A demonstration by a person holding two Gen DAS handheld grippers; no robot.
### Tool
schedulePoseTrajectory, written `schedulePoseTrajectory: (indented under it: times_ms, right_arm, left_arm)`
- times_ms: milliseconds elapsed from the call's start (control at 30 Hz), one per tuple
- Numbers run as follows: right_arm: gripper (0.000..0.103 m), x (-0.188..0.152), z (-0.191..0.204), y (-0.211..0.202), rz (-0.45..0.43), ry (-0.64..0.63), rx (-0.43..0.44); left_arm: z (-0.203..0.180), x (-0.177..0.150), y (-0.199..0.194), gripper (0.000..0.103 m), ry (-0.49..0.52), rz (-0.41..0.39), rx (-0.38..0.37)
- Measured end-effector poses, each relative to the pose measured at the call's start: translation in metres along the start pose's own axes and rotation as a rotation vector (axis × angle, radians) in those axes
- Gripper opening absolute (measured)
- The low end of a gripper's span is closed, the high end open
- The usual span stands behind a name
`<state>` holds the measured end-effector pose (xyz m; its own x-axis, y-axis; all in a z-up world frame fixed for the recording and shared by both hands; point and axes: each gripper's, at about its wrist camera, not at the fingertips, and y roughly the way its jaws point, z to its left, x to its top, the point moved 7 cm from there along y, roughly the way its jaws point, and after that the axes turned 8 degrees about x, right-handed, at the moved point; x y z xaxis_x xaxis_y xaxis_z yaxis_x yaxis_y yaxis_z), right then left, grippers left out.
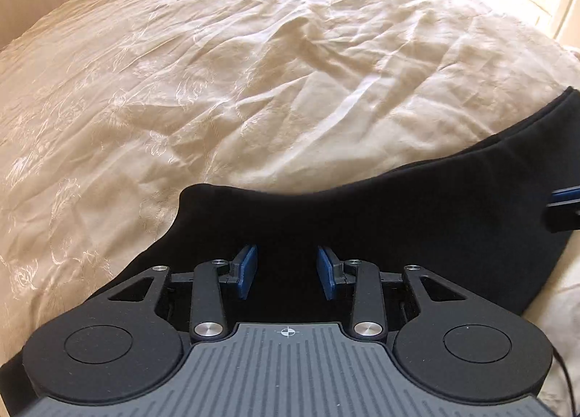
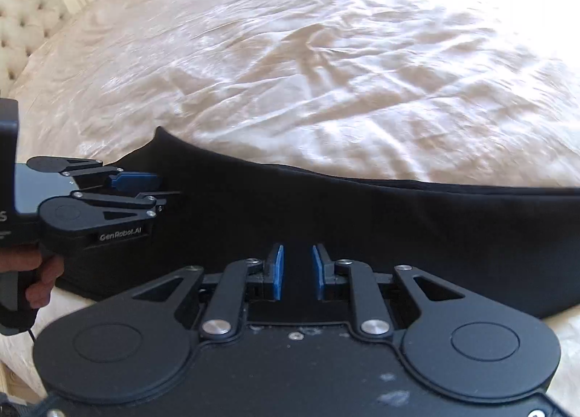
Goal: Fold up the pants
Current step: 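Fold the pants over with the right gripper and release, smoothing the bundle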
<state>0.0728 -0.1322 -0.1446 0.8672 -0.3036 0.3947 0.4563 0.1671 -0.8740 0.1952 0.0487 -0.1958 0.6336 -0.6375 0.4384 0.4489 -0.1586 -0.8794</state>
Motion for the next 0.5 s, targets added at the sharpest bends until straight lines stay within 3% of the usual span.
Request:
schedulePoseTrajectory:
  times_ms: [233, 400, 500]
  right_arm:
    - [0.021, -0.008, -0.073, -0.036, -0.085, 0.132, -0.133]
    - [0.024, -0.003, -0.151, -0.068, -0.151, 0.187, -0.243]
    - [0.032, 0.005, -0.206, -0.085, -0.181, 0.216, -0.284]
  left_arm:
    - [0.018, 0.006, 0.015, 0.037, -0.075, 0.05, 0.057]
    - [0.024, 0.005, 0.005, 0.036, -0.274, 0.1, 0.125]
    - [0.025, 0.002, -0.015, 0.036, -0.43, 0.121, 0.103]
